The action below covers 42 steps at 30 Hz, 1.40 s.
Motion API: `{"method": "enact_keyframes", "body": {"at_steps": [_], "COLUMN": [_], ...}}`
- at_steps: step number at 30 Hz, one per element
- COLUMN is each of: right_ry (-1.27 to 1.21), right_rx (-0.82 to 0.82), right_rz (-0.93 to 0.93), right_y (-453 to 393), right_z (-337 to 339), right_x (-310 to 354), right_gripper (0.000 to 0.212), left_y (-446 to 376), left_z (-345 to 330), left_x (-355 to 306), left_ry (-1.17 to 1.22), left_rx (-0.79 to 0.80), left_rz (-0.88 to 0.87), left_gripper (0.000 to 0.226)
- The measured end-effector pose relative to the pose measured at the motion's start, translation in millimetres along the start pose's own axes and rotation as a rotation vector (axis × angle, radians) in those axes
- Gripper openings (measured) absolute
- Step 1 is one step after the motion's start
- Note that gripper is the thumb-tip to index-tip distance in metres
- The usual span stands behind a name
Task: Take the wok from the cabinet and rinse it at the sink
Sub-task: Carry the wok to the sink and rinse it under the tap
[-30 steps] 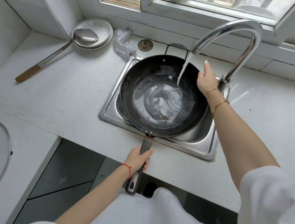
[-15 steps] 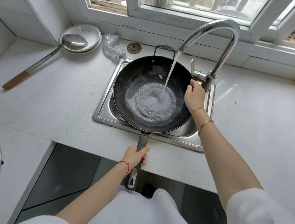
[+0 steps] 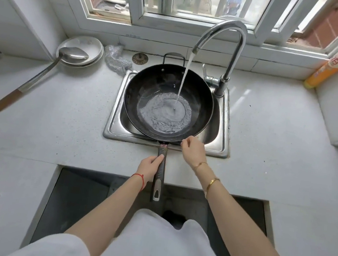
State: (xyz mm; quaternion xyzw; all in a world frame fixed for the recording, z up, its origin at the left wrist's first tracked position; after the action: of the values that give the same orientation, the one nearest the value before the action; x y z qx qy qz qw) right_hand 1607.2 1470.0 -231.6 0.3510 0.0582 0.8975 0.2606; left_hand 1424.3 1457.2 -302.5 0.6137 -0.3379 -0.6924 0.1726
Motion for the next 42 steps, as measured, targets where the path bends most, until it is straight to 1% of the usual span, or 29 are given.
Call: {"method": "enact_keyframes", "body": {"at_steps": [4,7,9,10,13,15,17,19,20,25,30,33,37,42], "right_ry": [0.015,-0.015,-0.086,-0.128,-0.215,-0.402,-0.588,-0.635,-0.634,-0.506,-0.431,-0.39,-0.338,-0.3], "right_rx": [0.088,0.199,0.281,0.328,0.432,0.444,0.42,0.369,0.339,0.16,0.023,-0.002,-0.022,-0.053], "right_rz": [-0.02,-0.068,-0.107,-0.14,-0.232,-0.333,-0.44,-0.479,-0.483,-0.476,-0.44,-0.419,-0.378,-0.345], "right_y": [32,54,67,71,78,80,82,81,81,81,88,90,93,100], "right_z": [-31,-58,-74,-81,-96,-104,-109,-111,-112,-106,-94,-87,-75,-69], "right_x": [-3,-3,1,2,6,8,8,6,5,-2,5,10,13,11], "right_gripper": [0.016,0.022,0.024,0.021,0.019,0.016,0.017,0.021,0.022,0.029,0.025,0.026,0.028,0.019], "left_y": [-1,-2,-3,-4,0,4,5,4,3,-2,4,9,16,26], "left_z": [4,3,2,1,-5,-6,-6,-7,-8,-14,-19,-22,-26,-33], "left_x": [-4,-8,-9,-10,-14,-17,-16,-14,-14,-20,-22,-24,-28,-30], "left_ry": [0.02,0.031,0.05,0.054,0.068,0.057,0.032,-0.008,0.002,0.136,0.25,0.323,0.358,0.386], "left_rx": [0.019,0.044,0.054,0.065,0.14,0.163,0.195,0.228,0.241,0.238,0.261,0.28,0.311,0.348], "left_rz": [0.003,0.01,0.027,0.041,0.117,0.156,0.196,0.213,0.209,0.145,0.12,0.137,0.152,0.169], "left_gripper": [0.042,0.033,0.029,0.029,0.031,0.034,0.041,0.045,0.043,0.025,0.025,0.024,0.025,0.026]}}
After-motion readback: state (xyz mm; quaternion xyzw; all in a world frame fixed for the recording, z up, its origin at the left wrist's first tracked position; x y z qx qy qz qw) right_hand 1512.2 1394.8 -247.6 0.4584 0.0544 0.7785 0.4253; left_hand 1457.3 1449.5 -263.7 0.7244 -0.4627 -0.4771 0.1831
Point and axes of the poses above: each hand's wrist, its own y-axis away from the middle knuckle, its own z-axis out of the back of the hand, x = y × z, the point moved 8 cm from there along -y, towards the middle knuckle, and after that the axes turned 7 degrees about y, right-handed, at the moved point
